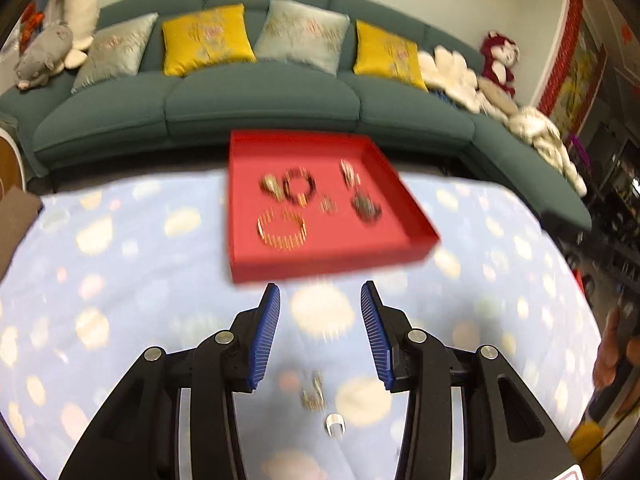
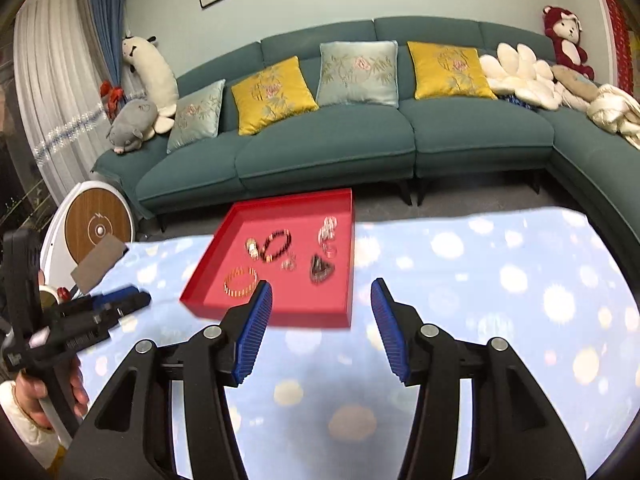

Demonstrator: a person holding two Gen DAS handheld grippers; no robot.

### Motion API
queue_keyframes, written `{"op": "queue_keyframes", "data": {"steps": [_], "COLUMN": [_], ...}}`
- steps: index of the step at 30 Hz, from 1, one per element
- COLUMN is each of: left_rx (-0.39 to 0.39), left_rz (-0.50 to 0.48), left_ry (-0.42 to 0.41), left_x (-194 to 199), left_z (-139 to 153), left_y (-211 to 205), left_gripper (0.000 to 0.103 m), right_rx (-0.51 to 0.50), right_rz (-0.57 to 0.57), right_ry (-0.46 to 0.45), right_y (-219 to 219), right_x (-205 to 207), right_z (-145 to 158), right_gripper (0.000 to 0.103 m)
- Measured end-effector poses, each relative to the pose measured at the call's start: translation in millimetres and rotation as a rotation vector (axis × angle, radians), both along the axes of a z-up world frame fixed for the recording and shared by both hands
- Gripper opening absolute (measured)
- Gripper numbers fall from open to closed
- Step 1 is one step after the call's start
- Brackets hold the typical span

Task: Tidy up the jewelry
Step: 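Withdraw both open grippers from the tray back over the remaining jewelry, then grasp the small silver chain with the left gripper while the right gripper grasps a gold hoop earring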

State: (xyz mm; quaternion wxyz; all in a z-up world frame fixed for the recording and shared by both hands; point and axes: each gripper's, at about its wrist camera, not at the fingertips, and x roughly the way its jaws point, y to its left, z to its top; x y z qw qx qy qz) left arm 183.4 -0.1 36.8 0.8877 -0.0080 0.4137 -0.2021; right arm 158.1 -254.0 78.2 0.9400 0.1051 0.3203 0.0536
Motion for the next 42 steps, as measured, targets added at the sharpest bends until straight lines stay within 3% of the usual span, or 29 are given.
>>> {"op": "queue_keyframes", "data": {"steps": [6,11,14,16,21,30,39,42], "left_rx": [0.069,0.108,0.096,0.099,0.110,0.075,0.135,0.147], "left_rz": [-0.039,-0.044,-0.043,-0.053,-0.077,-0.048,-0.047,-0.045], "left_ry": [0.093,0.091,0.104,0.119,0.106,0.057,0.082,0.083], "left_x": [-20,-25,-24,-23,-26,-27,-29,-29], "left_z": [-60,-78,-84,-89,-90,-67,-86,-93], "left_y": [-14,-19,-21,-23,-27,-19,-22,-26], "left_gripper": [0.040,0.037,0.023,0.007,0.000,0.000,0.024,0.025], "right_rx": [0.005,-0.005,-0.018,-0.023,-0.040,-0.036,-0.039,-0.052], "right_rz": [0.032,0.051,0.055,0.062,0.084,0.088,0.127,0.179], "right_ry": [0.036,0.050,0.048,0.053,0.057,0.051,0.087,0.135], "right_y": [14,22,26,30,38,38,47,63], "right_x": [-24,-25,-25,-23,-21,-22,-25,-34], "right_z": [-19,-27,-31,-33,-35,-34,-44,-59], "right_gripper": [0.050,0.050,0.050,0.050,0.050,0.050,0.050,0.050]}}
